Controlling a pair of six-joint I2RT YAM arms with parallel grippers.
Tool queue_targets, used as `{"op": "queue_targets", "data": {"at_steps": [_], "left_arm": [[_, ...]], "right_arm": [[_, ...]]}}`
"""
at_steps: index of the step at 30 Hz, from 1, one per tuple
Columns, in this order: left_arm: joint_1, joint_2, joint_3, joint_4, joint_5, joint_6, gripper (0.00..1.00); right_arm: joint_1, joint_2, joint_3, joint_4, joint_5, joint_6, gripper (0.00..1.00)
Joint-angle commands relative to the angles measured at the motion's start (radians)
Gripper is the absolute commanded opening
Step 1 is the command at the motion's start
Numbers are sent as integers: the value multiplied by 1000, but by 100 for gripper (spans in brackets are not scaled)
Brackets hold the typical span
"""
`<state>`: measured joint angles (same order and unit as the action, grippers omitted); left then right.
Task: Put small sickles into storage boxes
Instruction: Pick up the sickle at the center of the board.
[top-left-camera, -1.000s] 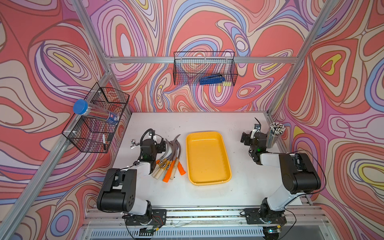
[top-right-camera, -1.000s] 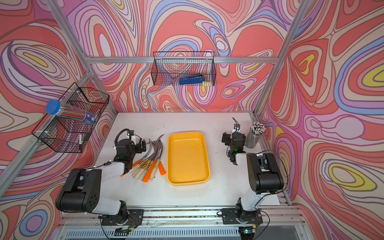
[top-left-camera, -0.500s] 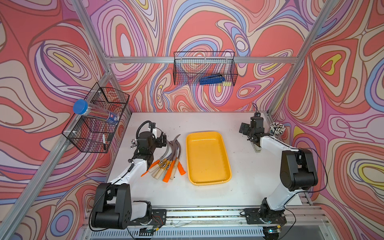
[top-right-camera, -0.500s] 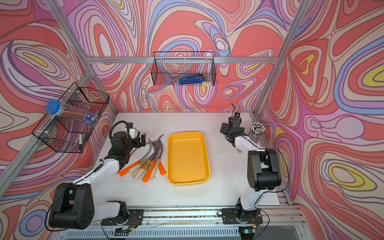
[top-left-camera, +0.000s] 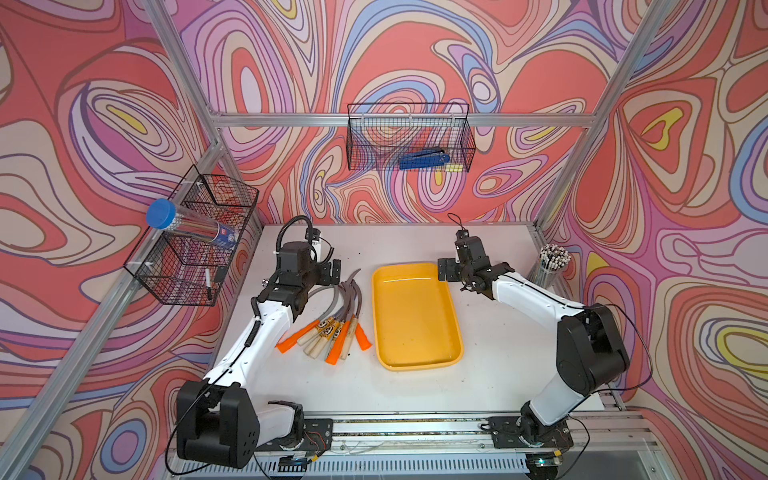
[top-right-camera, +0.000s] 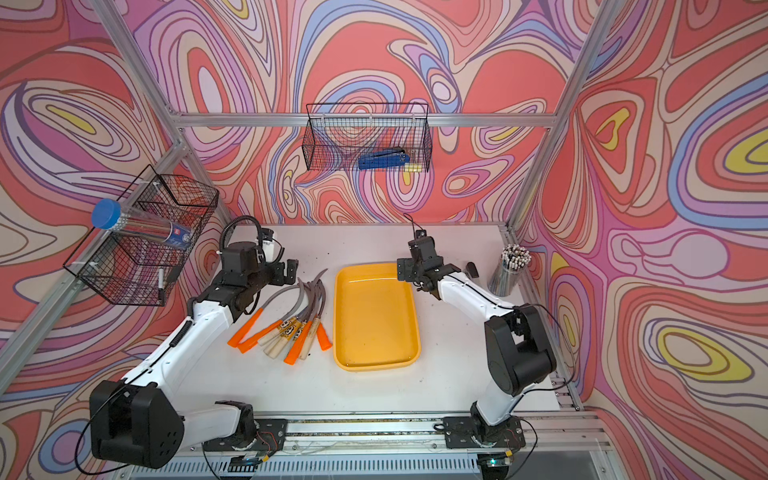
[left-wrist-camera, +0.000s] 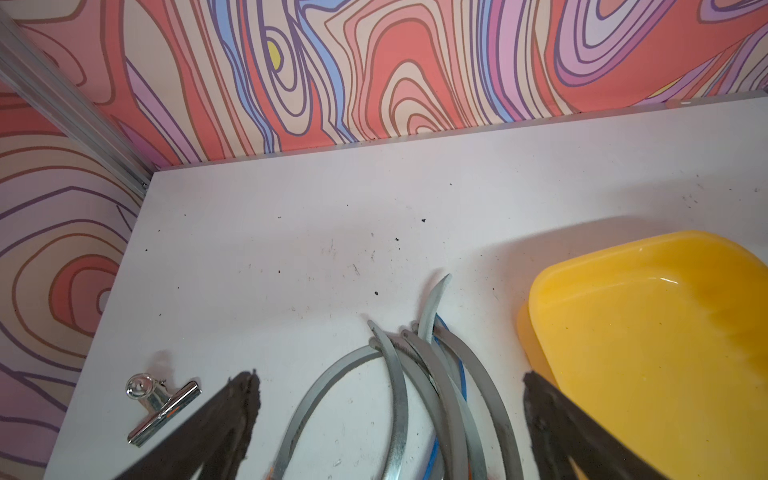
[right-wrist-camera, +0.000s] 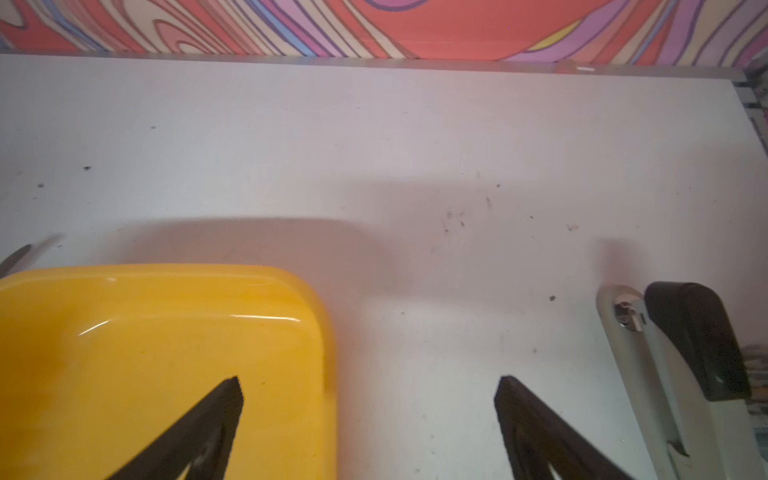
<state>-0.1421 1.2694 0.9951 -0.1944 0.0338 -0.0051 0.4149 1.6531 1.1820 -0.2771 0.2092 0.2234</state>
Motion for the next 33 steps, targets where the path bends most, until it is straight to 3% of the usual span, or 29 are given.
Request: {"op": "queue_targets", "data": {"at_steps": [1,4,9,12,16,20,33], "left_arm": [[-27,16,55,-264,-75,-33,100],[-48,42,103,-368,-117,-56,100],[-71,81,152,-482,-116,-99,100],[-89,117,170,-516,-195,-192,100],[-90,169,248,-604,-181,-236,100],[-90,217,315,-698,-78,-187,100],[-90,136,219,-624,-22,-206,100]], "right_arm": [[64,-69,9,-48,-19,17,99],[132,-109,-6,-69,-64,26,98],[264,-160,-35,-99,-29,50,99],[334,-177,-51,-96,-11,69,99],[402,-182,-59,-83,26,95,98],[447,-173,-53,-76,48,103,99],[503,-170,-71,-59,76,129,98]]}}
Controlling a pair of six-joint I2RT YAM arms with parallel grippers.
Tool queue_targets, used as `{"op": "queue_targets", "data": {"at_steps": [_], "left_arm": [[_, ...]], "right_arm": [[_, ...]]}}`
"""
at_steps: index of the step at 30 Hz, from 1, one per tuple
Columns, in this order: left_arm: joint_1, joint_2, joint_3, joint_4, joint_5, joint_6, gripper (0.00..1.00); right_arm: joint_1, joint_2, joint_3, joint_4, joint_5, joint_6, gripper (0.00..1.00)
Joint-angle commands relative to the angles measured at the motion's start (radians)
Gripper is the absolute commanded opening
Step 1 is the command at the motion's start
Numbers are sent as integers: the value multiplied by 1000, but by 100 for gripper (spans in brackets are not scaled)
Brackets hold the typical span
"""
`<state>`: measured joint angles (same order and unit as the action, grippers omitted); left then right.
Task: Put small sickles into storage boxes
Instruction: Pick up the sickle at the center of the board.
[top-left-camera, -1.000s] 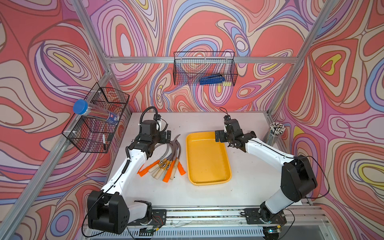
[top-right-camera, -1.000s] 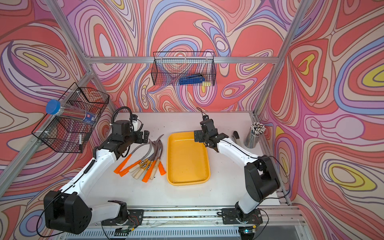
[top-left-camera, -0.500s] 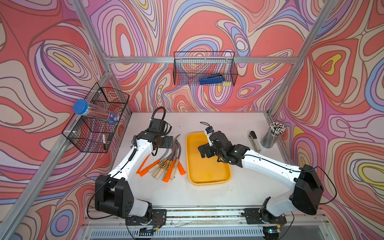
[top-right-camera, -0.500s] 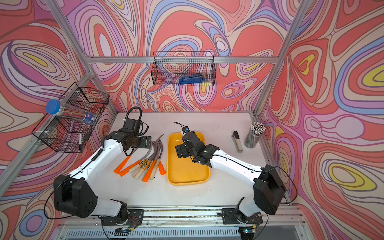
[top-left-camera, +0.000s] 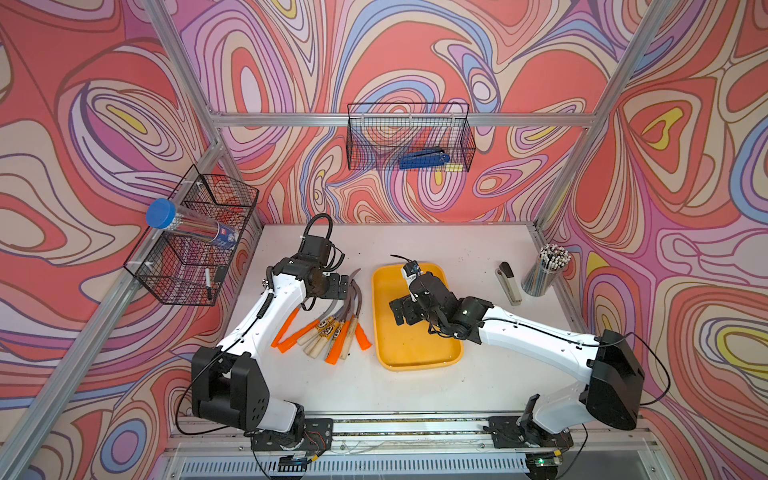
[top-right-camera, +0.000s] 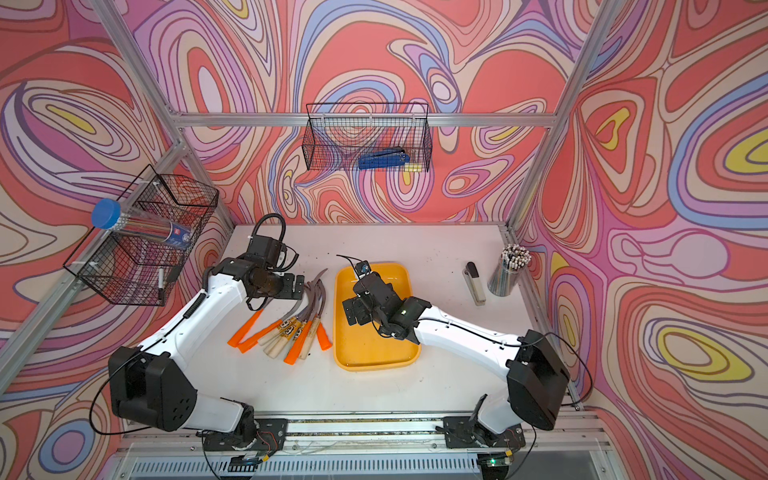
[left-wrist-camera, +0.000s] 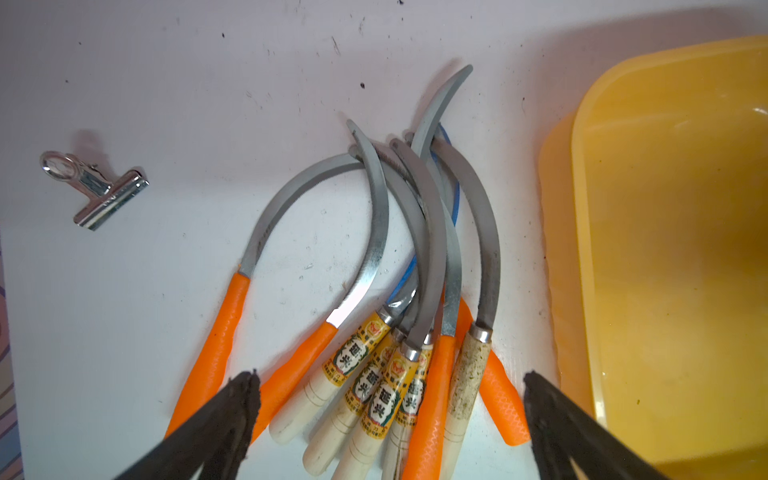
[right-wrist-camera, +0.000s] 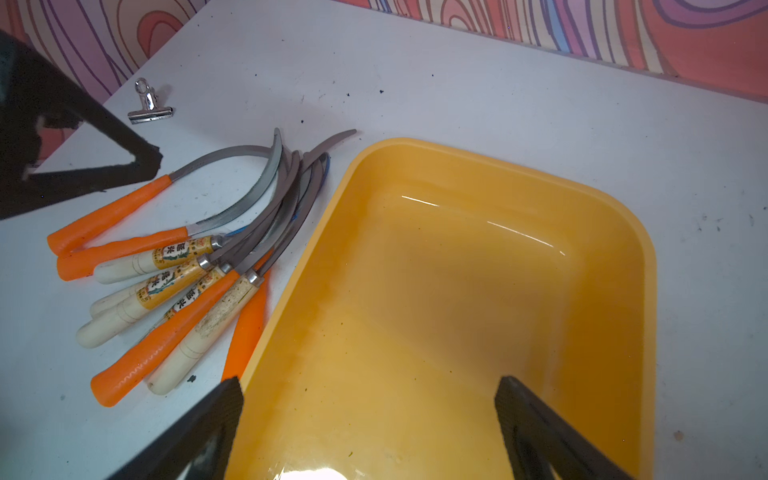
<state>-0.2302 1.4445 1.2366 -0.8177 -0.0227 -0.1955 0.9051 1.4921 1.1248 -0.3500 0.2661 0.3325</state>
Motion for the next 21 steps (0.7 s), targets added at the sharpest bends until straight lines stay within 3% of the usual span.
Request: {"op": "queue_targets", "data": {"at_steps": [1,4,11,21], "left_arm": [[-3,-36,-22,-12,62,-16,100],[-14,-24,-38,-32,141,-24,100],[-111,-44,-109,-55,-41,-95,100],[-195,-62,-193,-38,-117,-302,100]], "right_arm": [[16,-5,-14,13,19,24,99],[17,12,0,-11,17,44,99],[18,53,13,-76,7,119,99],[18,-26,-84,-8,-33,178,99]]}}
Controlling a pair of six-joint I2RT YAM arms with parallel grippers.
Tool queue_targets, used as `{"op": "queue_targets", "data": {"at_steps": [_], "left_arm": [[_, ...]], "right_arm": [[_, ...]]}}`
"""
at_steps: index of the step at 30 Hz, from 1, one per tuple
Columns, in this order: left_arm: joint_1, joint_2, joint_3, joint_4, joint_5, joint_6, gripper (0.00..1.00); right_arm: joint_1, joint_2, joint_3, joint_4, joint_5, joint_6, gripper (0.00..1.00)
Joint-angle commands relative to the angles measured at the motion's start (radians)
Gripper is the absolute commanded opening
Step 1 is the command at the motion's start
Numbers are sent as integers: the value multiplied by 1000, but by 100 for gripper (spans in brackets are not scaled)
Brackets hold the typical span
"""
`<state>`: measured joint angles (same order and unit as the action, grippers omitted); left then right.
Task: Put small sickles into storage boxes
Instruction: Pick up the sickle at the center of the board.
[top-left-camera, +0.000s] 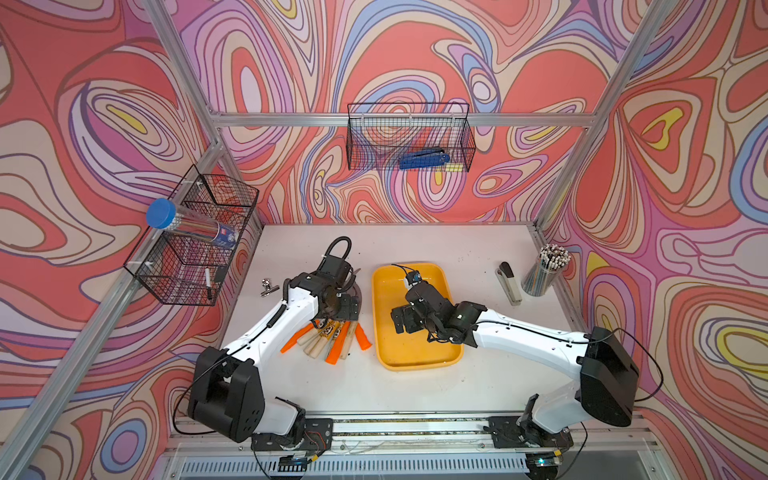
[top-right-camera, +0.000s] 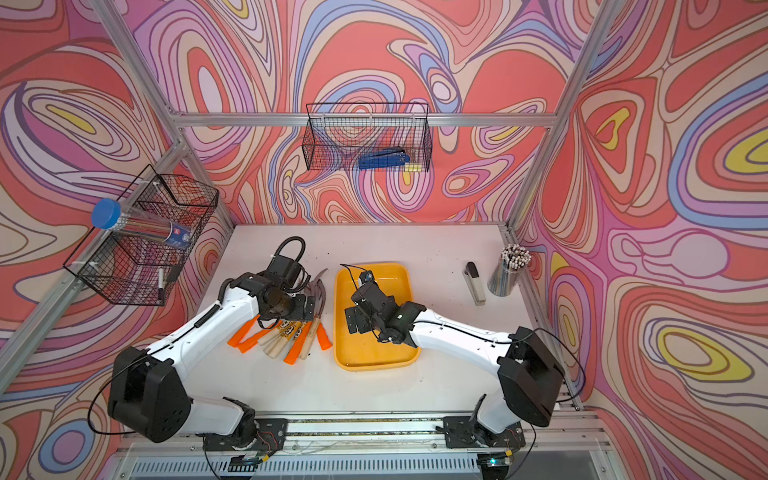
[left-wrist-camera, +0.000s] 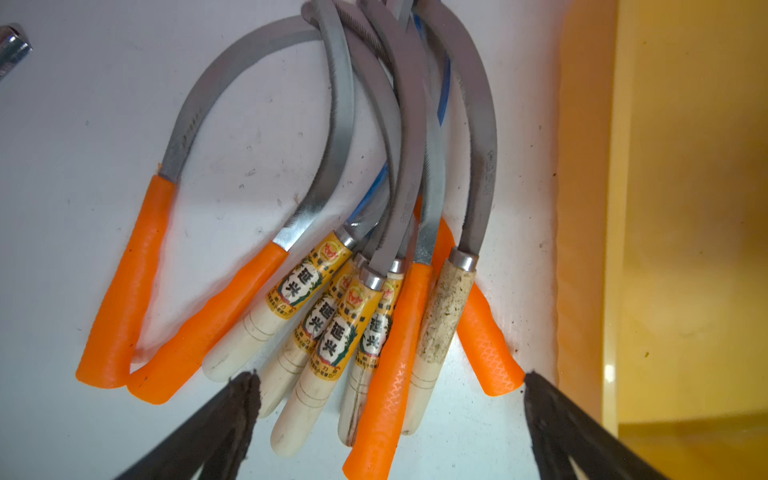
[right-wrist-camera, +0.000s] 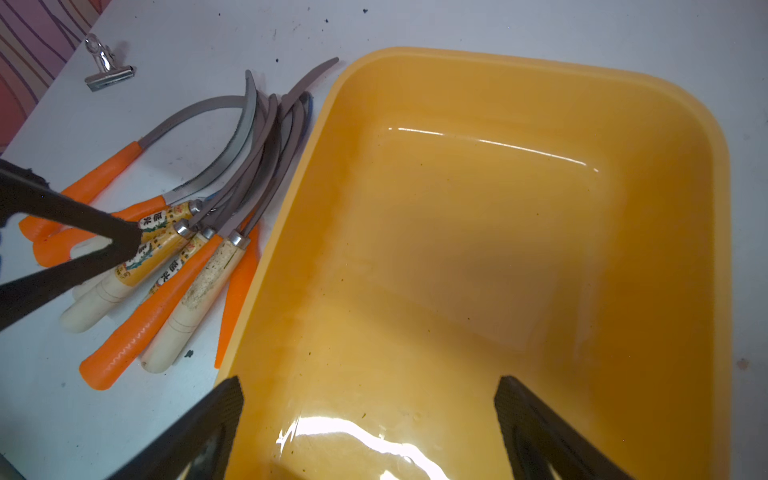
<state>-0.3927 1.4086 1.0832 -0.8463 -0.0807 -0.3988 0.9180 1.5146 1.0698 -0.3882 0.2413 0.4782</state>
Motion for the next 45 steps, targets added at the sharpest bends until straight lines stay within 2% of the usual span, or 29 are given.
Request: {"op": "queue_targets", "data": {"at_steps": [1,4,6,7,10,13,21,30,39,40,41,42,45], "left_arm": [[-41,-23,-47,-8,-60,-118,100],[-81,-29,-88,22,-92,-178,99],[-106,-45,-133,65,-104,-216,83],[-120,-52,-153,84,-115,-232,79],[-147,-39,-180,109,-145,-242,49],[-180,-20,-177,82,-211,-245,34],[-247,-23,-255,154,-201,-260,36],[-252,82,-339,314,-102,-271,35],[-254,174,-370,390,-66,-276,35],[-256,174,-370,385,-72,-279,33],[-258,172,-368,378,-78,-278,25],[-259,169,-364,366,-88,-280,22],[-262,142,-350,331,-121,-286,0]], "right_arm": [[5,-59,-41,43,0,36,99],[11,-113,-96,91,39,48,98],[11,-153,-140,128,54,75,99],[11,-165,-156,141,57,89,98],[12,-179,-190,163,60,145,99],[21,-179,-207,171,64,196,98],[41,-169,-187,142,78,191,99],[41,-176,-199,146,87,200,98],[41,-173,-198,146,94,209,98],[42,-174,-197,146,94,209,98],[41,-174,-195,145,94,209,98],[41,-174,-191,143,94,209,98],[42,-172,-177,136,91,205,99]]}}
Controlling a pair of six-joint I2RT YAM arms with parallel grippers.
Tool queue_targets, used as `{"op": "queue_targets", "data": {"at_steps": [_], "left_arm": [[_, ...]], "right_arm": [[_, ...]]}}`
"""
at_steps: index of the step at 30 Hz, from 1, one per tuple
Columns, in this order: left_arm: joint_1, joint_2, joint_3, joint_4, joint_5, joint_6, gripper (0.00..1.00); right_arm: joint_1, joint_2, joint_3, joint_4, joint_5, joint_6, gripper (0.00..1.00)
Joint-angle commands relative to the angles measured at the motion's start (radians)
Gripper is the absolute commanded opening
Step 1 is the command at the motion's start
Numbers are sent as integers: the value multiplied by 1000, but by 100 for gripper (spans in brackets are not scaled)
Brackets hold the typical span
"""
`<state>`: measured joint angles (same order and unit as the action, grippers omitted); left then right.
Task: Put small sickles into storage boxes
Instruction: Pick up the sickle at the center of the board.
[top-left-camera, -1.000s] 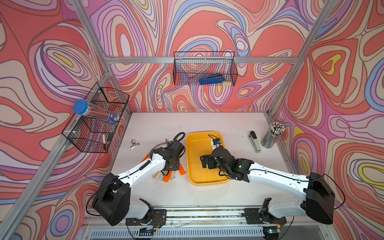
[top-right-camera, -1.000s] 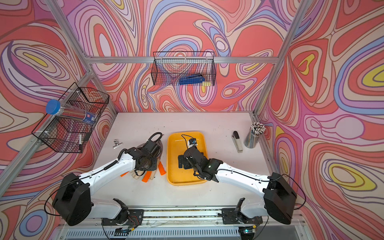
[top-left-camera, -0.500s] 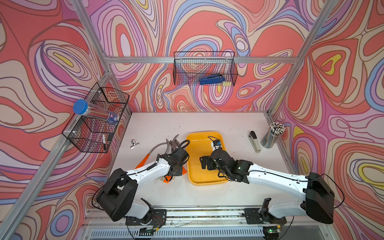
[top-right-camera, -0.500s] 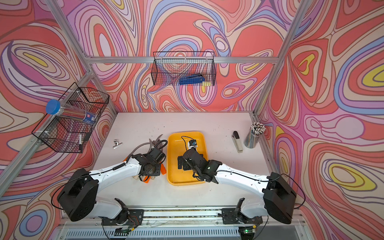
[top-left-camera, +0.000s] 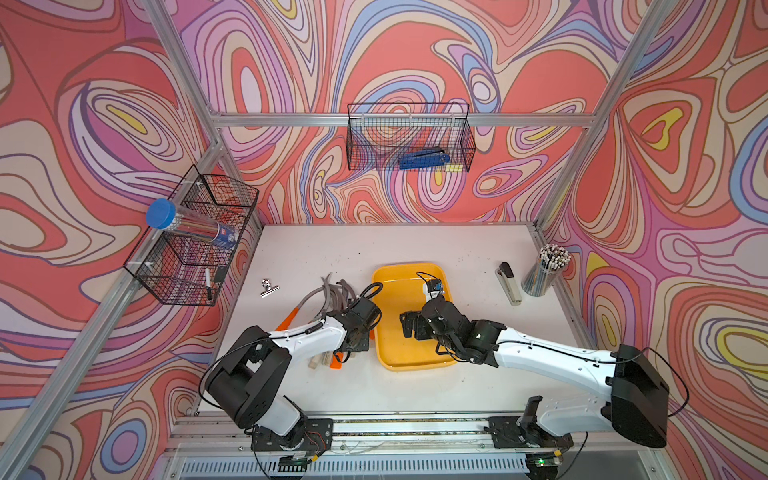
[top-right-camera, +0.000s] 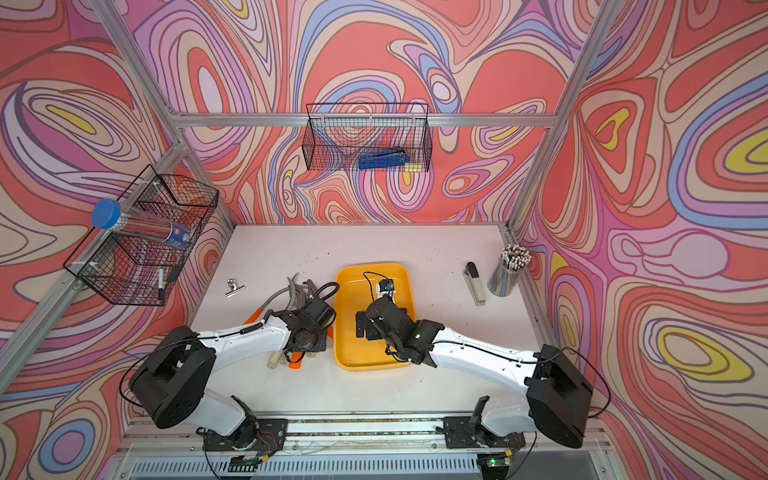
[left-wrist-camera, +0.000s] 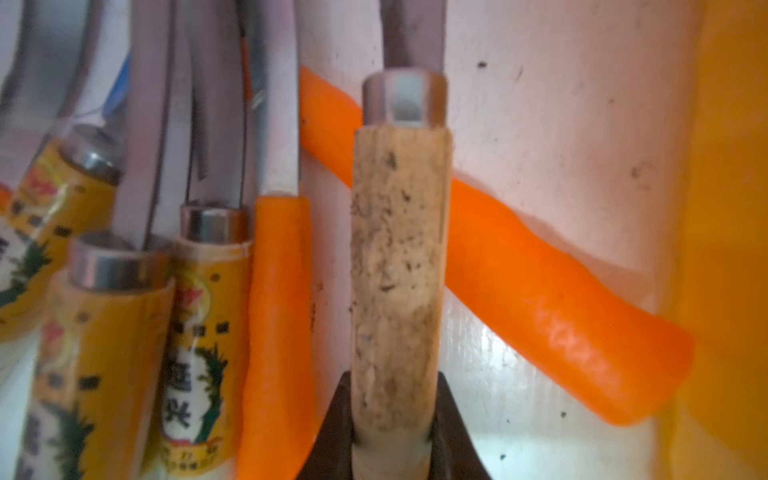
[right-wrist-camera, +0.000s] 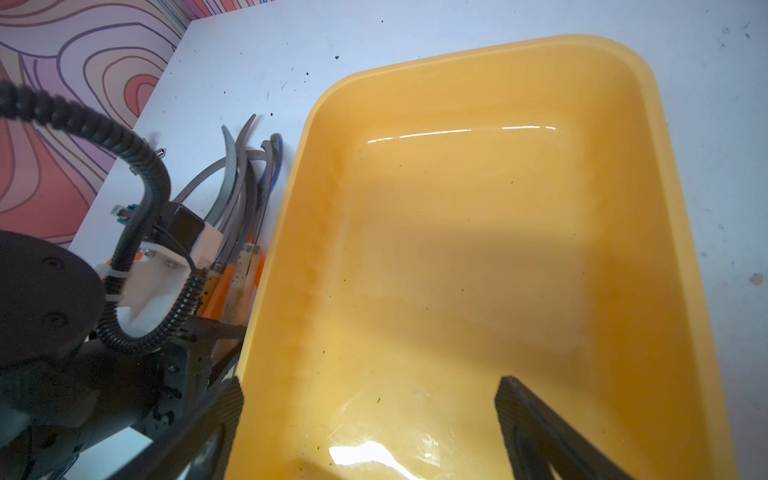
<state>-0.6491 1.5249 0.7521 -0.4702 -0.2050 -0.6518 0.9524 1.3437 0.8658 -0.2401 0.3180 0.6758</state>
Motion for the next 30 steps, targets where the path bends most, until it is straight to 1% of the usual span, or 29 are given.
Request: {"op": "queue_targets", "data": {"at_steps": [1,7,13,18,21,24,27,30], "left_arm": [[-8,14,-14,-56,-5,-34,0],[-7,-38,64,-146,-61,-27,0],[-8,-89,132,-211,-93,-8,0],[-8,-132,177,-257,-111,4,0],[-8,-155,197,-272,-102,15,0],[-8,-184,204,-274,-76,30,0],[-7,-213,201,-264,-31,50,0],[-7,-243,194,-246,38,71,0]], "right_arm": [[6,0,34,-16,12,7,98],[6,3,45,-7,0,8,98],[6,19,59,1,-14,17,99],[6,32,50,21,15,55,98],[6,38,36,55,23,67,98],[7,57,55,58,-9,58,98],[5,84,95,38,-51,42,99],[-2,102,113,44,-92,44,98]]}}
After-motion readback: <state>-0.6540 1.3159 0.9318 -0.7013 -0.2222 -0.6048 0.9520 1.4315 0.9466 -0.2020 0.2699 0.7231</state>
